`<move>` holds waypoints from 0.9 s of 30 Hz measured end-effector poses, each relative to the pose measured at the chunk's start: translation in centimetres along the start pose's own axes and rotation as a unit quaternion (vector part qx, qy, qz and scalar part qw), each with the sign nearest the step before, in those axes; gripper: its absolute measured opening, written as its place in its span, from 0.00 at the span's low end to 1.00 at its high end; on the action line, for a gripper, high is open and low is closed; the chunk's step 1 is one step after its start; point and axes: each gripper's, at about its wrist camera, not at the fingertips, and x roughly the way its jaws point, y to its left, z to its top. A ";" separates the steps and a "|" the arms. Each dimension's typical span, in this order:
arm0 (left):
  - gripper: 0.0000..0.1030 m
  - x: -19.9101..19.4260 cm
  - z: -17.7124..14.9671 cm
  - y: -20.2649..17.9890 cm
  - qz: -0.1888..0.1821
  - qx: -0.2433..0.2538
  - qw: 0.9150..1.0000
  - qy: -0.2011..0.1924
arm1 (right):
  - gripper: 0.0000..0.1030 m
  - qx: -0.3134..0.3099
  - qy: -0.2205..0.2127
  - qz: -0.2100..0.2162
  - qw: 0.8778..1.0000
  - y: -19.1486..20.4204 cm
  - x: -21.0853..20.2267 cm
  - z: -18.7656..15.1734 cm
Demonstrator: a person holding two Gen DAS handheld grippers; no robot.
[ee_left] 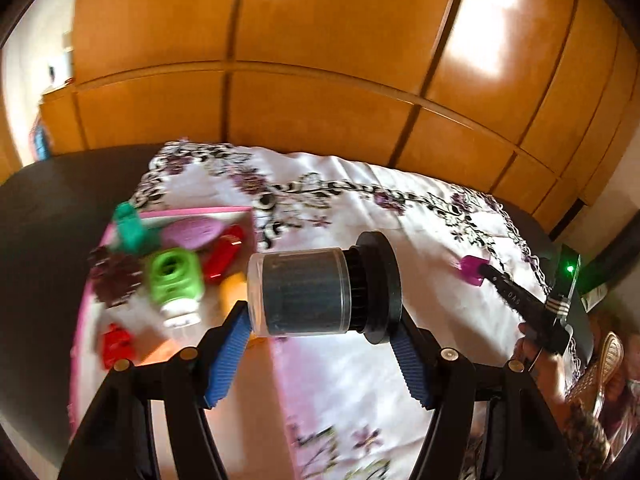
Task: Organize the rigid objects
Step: 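Carry the black-capped cylinder into the pink box and open the left tool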
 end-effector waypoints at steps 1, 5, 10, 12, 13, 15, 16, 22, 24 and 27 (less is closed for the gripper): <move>0.67 -0.5 -0.3 0.7 0.007 0.002 1.000 -0.002 | 0.12 0.001 0.001 0.001 1.000 0.0 0.0 0.0; 0.67 -2.3 -1.9 3.9 0.032 0.006 0.999 0.000 | 0.12 -0.002 0.005 -0.001 1.000 0.1 -0.1 0.1; 0.67 -2.9 -4.3 7.3 0.058 0.001 0.998 0.017 | 0.12 -0.010 0.011 -0.009 1.000 0.5 -0.1 0.2; 0.67 -3.0 -5.1 8.3 0.061 -0.007 0.998 0.024 | 0.11 -0.014 0.015 -0.011 1.000 0.7 -0.2 0.2; 0.67 -2.9 -5.7 8.9 0.064 -0.010 0.997 0.028 | 0.11 -0.016 0.016 -0.012 1.000 0.8 -0.2 0.1; 0.67 -2.6 -6.7 9.8 0.070 -0.015 0.997 0.038 | 0.11 -0.015 0.019 -0.010 1.000 0.9 -0.5 0.0; 0.67 -2.4 -7.0 10.3 0.071 -0.019 0.996 0.043 | 0.10 -0.015 0.019 -0.009 1.000 1.0 -0.6 -0.1; 0.58 -1.8 -8.2 11.0 0.074 -0.014 0.996 0.057 | 0.09 -0.011 0.021 0.002 1.000 1.9 -1.9 -0.8; 0.58 -1.8 -8.2 11.1 0.073 -0.014 0.996 0.056 | 0.09 -0.012 0.021 0.008 1.000 2.4 -2.2 -1.0; 0.58 -1.7 -8.2 11.5 0.069 -0.025 0.996 0.055 | 0.07 -0.015 0.024 0.014 0.999 3.3 -2.5 -1.4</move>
